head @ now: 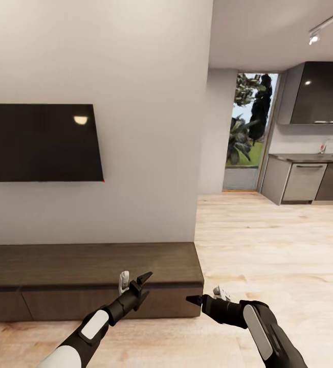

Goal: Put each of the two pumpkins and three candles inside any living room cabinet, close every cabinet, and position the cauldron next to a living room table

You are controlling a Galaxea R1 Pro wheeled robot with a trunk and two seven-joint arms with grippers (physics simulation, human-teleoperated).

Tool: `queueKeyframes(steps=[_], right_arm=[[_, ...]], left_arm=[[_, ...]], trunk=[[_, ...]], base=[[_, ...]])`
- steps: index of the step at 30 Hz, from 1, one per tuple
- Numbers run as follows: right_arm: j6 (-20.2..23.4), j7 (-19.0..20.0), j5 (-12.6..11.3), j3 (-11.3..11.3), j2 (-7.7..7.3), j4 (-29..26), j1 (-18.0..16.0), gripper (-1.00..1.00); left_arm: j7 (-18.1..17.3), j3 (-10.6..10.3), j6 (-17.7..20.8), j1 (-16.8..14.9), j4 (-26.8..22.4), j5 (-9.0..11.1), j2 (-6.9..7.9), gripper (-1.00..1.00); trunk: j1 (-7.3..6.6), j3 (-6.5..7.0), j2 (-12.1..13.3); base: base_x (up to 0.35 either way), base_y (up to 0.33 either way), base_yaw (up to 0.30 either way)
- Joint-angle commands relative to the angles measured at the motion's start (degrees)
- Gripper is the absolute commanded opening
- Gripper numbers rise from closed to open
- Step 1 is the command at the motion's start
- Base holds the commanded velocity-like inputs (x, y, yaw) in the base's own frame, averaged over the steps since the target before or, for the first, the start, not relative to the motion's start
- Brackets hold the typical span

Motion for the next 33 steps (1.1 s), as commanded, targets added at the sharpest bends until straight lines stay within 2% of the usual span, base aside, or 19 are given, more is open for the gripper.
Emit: queueKeyframes(steps=[1, 27, 33], right_arm=[[0.28, 0.3, 0.16, -0.12, 0.02, -0.02, -0.04, 1.0], [0.28, 0.42, 0.09, -0.12, 0.01, -0.02, -0.04, 1.0], [0.3, 3.21, 0.18, -0.12, -0.01, -0.02, -0.04, 1.0]], left_arm=[[-0.02, 0.08, 0.48, -0.04, 0.0, 0.4, -0.02, 1.0], [-0.23, 0.08, 0.55, -0.02, -0.03, 0.4, -0.01, 1.0], [-0.2, 0.03, 0.49, -0.04, 0.0, 0.4, -0.02, 1.0]], trunk=[[0.22, -0.25, -0.45], [5.94, -4.92, -10.88], [7.25, -5.99, -13.29]], base=[[0.0, 0.0, 0.0], [0.0, 0.0, 0.0], [0.0, 0.0, 0.0]])
